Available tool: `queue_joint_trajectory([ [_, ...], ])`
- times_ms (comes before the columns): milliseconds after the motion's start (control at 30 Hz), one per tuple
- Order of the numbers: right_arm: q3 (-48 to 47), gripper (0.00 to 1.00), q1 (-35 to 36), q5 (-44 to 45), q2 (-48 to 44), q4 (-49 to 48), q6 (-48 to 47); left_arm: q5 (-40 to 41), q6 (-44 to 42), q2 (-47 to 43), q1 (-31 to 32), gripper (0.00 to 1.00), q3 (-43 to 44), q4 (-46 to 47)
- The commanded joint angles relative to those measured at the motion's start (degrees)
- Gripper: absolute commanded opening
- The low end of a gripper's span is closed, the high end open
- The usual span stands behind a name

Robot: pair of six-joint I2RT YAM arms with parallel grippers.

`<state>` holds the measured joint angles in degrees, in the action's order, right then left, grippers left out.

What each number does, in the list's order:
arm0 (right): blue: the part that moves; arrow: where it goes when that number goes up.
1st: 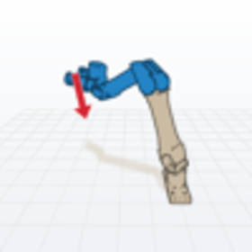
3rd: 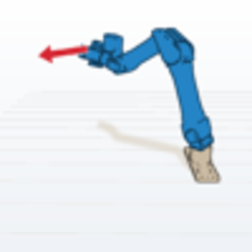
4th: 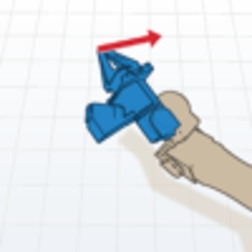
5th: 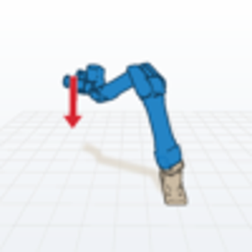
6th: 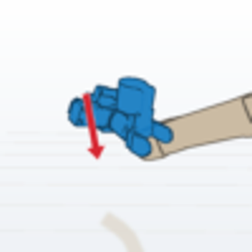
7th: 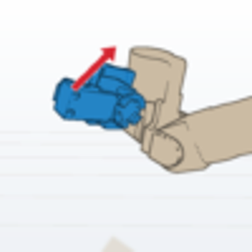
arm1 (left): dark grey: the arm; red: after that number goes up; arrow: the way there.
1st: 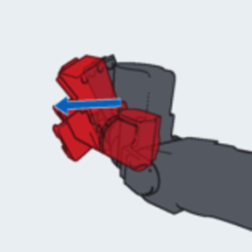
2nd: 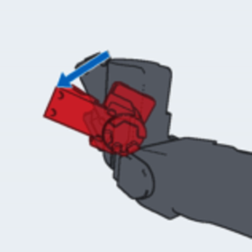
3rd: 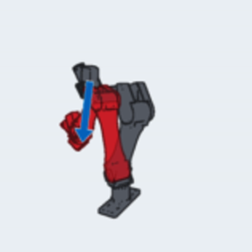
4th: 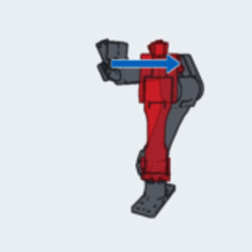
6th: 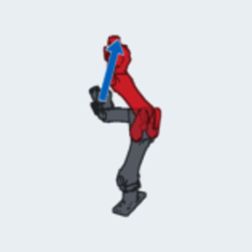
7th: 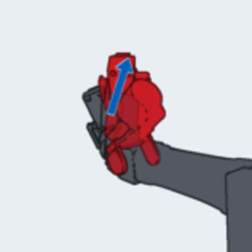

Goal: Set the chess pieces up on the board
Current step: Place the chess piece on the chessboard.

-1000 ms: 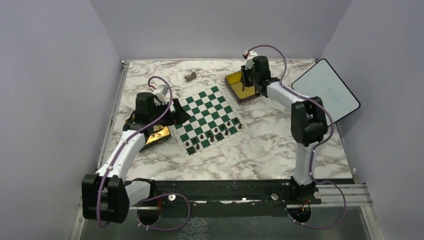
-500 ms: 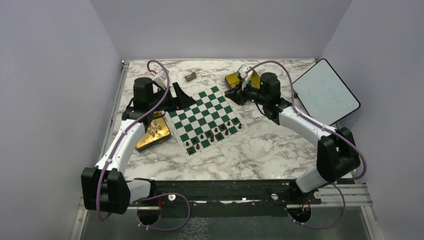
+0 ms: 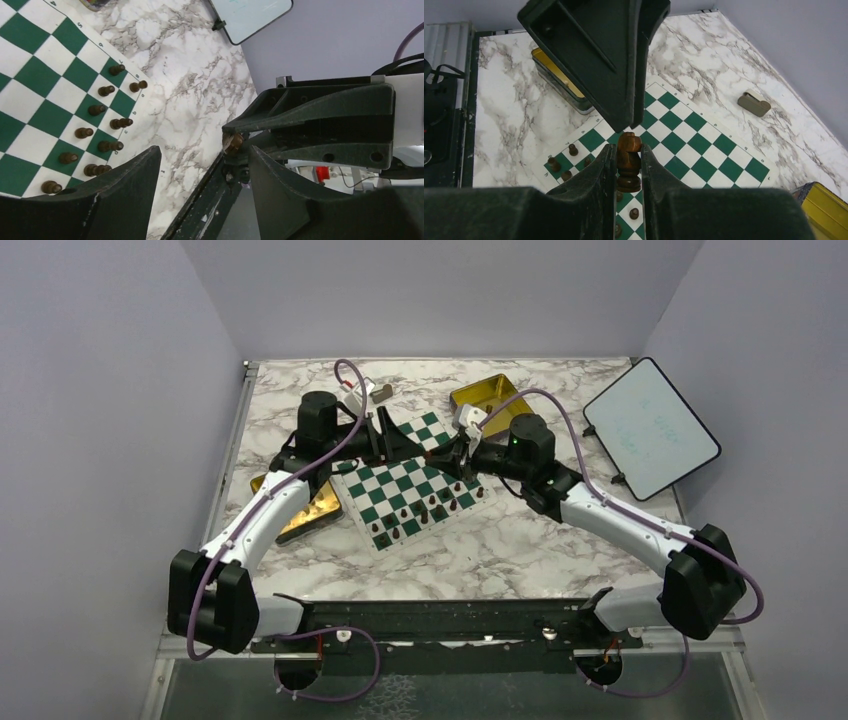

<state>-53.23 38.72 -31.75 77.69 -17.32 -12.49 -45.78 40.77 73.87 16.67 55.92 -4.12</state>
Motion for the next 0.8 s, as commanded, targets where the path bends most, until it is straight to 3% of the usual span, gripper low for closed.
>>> queue_joint_trajectory([
  [0, 0.46, 0.15, 1.07, 0.39, -1.91, -1.69, -0.87, -2.91, 4.32, 0.40, 1.53, 0.65, 0.84, 5.61],
  [233, 0.79, 0.15, 1.41, -0.88, -2.19, -2.71, 0.26, -5.11, 7.35, 0.61, 2.31, 0.61, -1.95, 10.38],
  [600, 3.41, 0.15, 1.44, -6.67, -3.09, -9.53, 6.84, -10.03, 7.85, -2.29, 2.44, 0.44, -5.51, 14.98],
  [767, 3.91, 0.14, 1.36, -8.79, -3.74, -11.02, 9.47, -12.48, 6.08, -3.82, 2.42, 0.32, -5.90, 15.30],
])
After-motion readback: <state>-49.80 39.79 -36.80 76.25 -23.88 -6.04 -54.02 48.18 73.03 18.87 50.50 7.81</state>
